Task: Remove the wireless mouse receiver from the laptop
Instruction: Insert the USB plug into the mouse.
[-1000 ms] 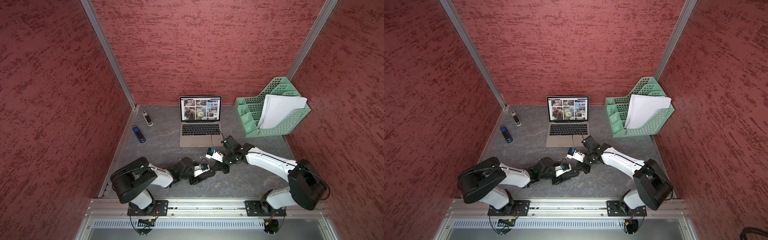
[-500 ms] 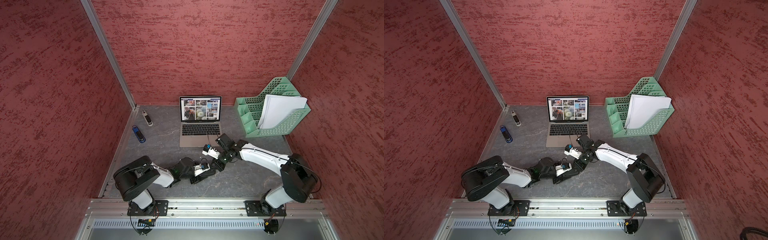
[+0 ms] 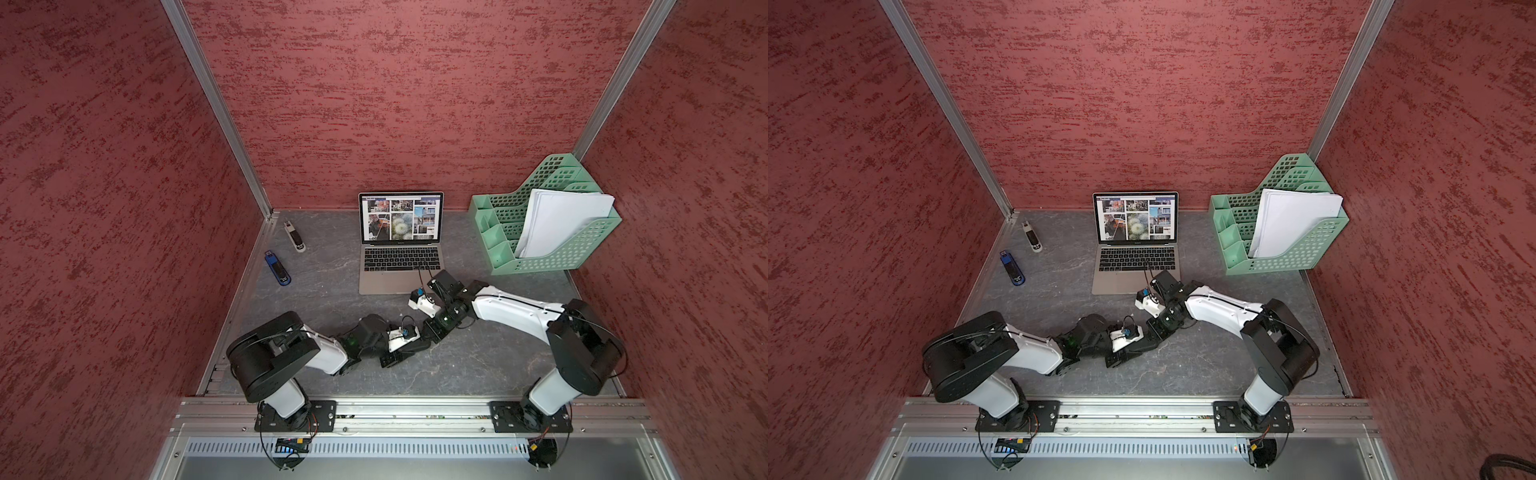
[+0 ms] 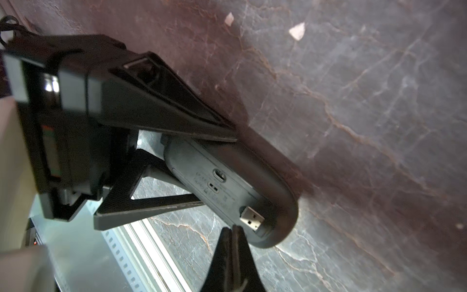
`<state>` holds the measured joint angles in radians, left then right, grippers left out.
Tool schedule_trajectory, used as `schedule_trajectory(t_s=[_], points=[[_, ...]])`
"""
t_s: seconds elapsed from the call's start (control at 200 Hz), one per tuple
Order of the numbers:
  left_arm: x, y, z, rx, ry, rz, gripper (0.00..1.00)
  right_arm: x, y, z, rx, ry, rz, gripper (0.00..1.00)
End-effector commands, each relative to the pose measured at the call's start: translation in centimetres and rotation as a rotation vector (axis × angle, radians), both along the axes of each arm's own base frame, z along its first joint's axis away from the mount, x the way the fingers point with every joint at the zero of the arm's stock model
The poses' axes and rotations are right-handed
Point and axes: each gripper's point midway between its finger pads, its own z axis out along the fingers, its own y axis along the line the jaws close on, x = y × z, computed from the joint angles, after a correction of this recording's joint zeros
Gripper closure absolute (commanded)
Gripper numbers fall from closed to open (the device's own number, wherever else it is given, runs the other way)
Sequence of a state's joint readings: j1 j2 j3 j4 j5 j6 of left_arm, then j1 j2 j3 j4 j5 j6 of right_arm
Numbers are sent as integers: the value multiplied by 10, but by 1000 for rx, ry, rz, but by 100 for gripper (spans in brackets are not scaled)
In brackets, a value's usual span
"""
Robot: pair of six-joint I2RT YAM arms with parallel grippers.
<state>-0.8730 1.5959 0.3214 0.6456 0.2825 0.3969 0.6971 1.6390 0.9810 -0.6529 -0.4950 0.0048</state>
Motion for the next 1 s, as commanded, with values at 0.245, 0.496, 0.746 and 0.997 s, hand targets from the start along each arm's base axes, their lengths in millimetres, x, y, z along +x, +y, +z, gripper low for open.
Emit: schedule_trajectory(t_s=[0.245, 0.496, 0.746, 0.997], points=[[1, 6, -4, 18, 12, 18, 39, 4, 4, -9, -16, 10, -10, 100], [0, 6, -4, 19, 12, 17, 40, 7, 6, -16, -39, 19, -11, 100], [-1, 6, -5, 22, 14, 11, 40, 10, 6, -7, -36, -4, -9, 100], [-1, 5, -5, 22, 16, 9, 40, 12, 6, 8, -28, -34, -3, 100]])
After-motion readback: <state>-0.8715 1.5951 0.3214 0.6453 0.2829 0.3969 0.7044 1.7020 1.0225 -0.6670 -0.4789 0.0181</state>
